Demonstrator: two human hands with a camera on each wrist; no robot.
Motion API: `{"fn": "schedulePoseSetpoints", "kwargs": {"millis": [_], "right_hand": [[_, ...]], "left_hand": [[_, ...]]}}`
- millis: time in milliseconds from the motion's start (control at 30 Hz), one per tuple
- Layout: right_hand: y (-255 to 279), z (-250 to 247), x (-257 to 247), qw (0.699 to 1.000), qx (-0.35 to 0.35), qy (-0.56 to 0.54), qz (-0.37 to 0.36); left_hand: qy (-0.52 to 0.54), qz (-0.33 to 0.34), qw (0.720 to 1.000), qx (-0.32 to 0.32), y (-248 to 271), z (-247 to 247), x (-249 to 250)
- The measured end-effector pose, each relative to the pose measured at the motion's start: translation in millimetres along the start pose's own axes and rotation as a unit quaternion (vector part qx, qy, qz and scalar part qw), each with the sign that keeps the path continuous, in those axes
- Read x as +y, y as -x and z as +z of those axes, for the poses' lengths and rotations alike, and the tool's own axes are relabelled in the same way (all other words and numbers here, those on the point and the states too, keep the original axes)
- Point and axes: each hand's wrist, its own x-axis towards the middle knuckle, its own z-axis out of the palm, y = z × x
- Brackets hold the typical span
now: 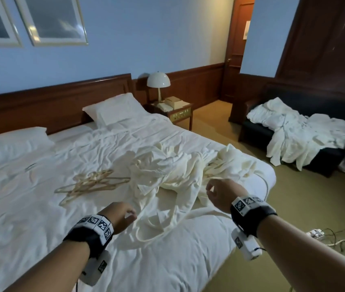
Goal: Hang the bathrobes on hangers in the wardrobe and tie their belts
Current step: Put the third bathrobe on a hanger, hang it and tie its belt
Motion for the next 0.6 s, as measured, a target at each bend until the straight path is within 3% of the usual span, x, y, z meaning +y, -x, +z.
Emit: {"fn": "schedulePoseSetpoints", "kwargs": {"millis": [133, 300, 600], "right_hand": [[-53.0, 36.2, 17.8, 0.998, -0.042, -0.039, 0.041], [-131.7, 72.4, 51.2, 0.993, -0.087, -0.045, 0.063], [-355.2, 140.1, 112.6, 0.979, -0.196, -0.051, 0.018]], "left_hand": [[0.028, -0.006, 1.0, 0.003, -91.4, -12.3, -7.2], [0.019, 0.018, 0.999, -0.032, -189.8, 7.3, 12.5], [0.012, 0.004, 0.998, -0.056, -371.3, 13.4, 27.6]]}}
